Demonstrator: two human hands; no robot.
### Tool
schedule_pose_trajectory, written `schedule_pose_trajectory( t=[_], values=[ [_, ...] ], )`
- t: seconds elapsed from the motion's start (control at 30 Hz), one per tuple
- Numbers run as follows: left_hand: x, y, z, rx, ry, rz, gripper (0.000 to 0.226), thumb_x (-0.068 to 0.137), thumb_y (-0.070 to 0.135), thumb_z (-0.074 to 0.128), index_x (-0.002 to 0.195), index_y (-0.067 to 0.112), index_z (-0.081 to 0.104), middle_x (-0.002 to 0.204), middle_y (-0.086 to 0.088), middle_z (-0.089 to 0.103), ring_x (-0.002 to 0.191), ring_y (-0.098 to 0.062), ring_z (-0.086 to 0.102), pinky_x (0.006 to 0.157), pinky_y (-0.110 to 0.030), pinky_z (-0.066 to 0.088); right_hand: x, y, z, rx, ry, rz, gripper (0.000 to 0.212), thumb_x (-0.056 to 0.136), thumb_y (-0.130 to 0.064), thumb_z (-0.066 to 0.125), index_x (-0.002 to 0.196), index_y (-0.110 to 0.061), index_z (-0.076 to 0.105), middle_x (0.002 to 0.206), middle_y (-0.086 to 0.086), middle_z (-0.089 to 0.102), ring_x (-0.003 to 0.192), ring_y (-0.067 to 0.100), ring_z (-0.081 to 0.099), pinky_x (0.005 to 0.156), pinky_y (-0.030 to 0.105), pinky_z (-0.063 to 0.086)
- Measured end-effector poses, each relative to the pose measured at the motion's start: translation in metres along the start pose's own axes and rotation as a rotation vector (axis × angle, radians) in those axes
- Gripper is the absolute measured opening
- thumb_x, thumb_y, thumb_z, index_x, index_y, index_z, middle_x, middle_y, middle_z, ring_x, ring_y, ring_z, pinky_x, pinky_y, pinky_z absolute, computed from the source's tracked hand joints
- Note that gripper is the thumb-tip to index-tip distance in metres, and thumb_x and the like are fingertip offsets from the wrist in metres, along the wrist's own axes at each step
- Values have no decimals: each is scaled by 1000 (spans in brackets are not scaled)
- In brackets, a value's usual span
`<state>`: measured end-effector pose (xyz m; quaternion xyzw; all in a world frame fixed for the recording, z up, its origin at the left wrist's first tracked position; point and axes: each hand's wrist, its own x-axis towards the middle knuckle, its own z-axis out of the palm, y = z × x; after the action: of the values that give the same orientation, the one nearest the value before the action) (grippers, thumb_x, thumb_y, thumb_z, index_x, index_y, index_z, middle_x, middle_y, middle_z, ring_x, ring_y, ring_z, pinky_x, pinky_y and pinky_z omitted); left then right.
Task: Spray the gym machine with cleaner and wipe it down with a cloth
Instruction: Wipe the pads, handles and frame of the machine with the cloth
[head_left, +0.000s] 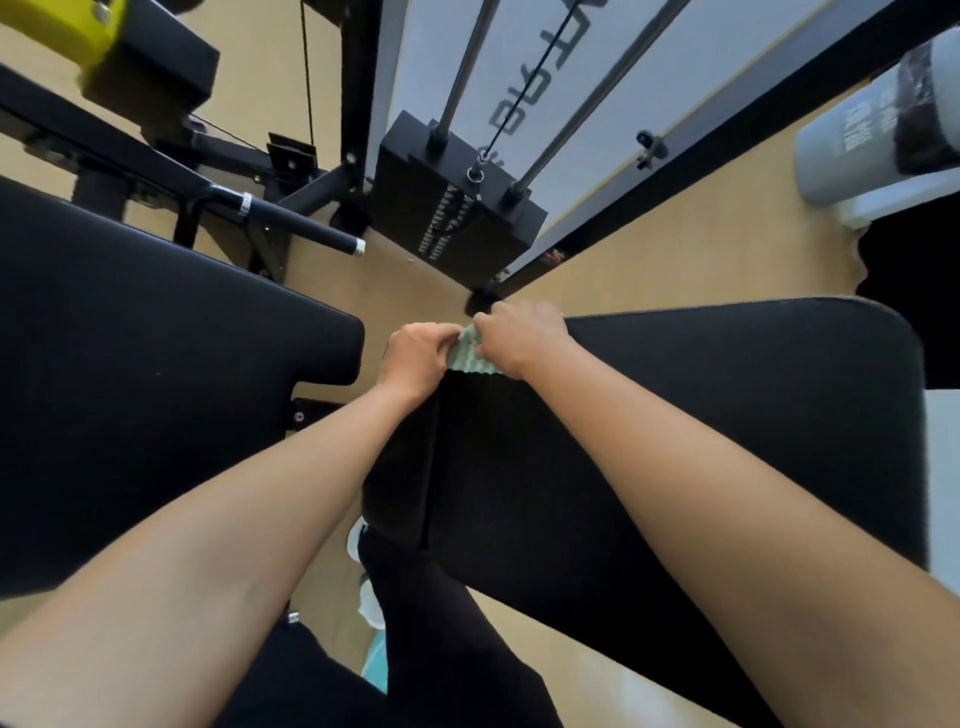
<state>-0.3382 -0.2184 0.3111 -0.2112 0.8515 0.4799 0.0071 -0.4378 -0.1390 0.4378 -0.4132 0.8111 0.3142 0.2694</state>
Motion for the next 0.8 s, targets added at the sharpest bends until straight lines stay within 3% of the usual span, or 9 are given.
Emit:
schedule_pose_trajectory(
  t=[0.1, 0.23, 0.4, 0.5, 0.57, 0.67, 0.8],
  values=[
    [-18, -31, 2, 37, 60, -20, 21, 100, 15, 61, 109, 16, 80, 95, -8, 73, 86, -30, 68, 74, -37, 53, 22, -26, 19, -111, -10, -67, 39, 109, -35, 41, 145, -23, 50, 140, 7, 52, 128, 31, 51, 89, 44, 41],
    [-50, -64, 9, 11, 140, -207, 19, 99, 15, 64, 109, 14, 79, 98, -7, 75, 90, -26, 69, 77, -33, 49, 33, -60, 43, -238, 33, -169, 43, 107, -38, 40, 147, -23, 49, 143, 11, 51, 134, 32, 47, 106, 50, 36],
    [-34, -71, 2, -69, 292, -281, 17, 95, 8, 63, 104, 13, 77, 97, -5, 72, 89, -24, 67, 78, -34, 51, 58, -58, 40, -103, 204, -195, 23, 101, -16, 54, 123, -17, 61, 119, 6, 64, 111, 28, 62, 82, 38, 46],
    [-2, -65, -9, -132, 423, -324, 19, 91, 1, 59, 102, 13, 70, 99, -3, 65, 86, -19, 62, 77, -31, 49, 83, -54, 30, -29, 273, -136, 28, 98, -12, 54, 126, -14, 59, 120, 7, 61, 113, 29, 60, 84, 40, 49],
    [10, -70, -8, -141, 355, -333, 29, 90, -2, 57, 109, 15, 69, 108, -3, 63, 92, -18, 62, 81, -30, 49, 101, -56, 36, 12, 122, -135, 30, 101, -20, 54, 131, -16, 58, 124, 8, 62, 117, 30, 60, 84, 40, 48],
    [2, -81, 4, -156, 36, -347, 38, 95, 6, 59, 128, 20, 71, 125, -4, 68, 112, -23, 63, 97, -37, 51, 121, -68, 46, 59, -153, -130, 43, 105, -34, 49, 145, -18, 48, 135, 12, 58, 121, 35, 60, 88, 45, 49],
    [-29, -95, 20, -177, -46, -411, 35, 100, 15, 61, 134, 22, 68, 117, -7, 71, 107, -26, 63, 91, -39, 52, 135, -91, 56, -123, -183, -255, 45, 102, -29, 54, 146, -22, 52, 143, 10, 51, 134, 35, 48, 105, 50, 43]
  ],
)
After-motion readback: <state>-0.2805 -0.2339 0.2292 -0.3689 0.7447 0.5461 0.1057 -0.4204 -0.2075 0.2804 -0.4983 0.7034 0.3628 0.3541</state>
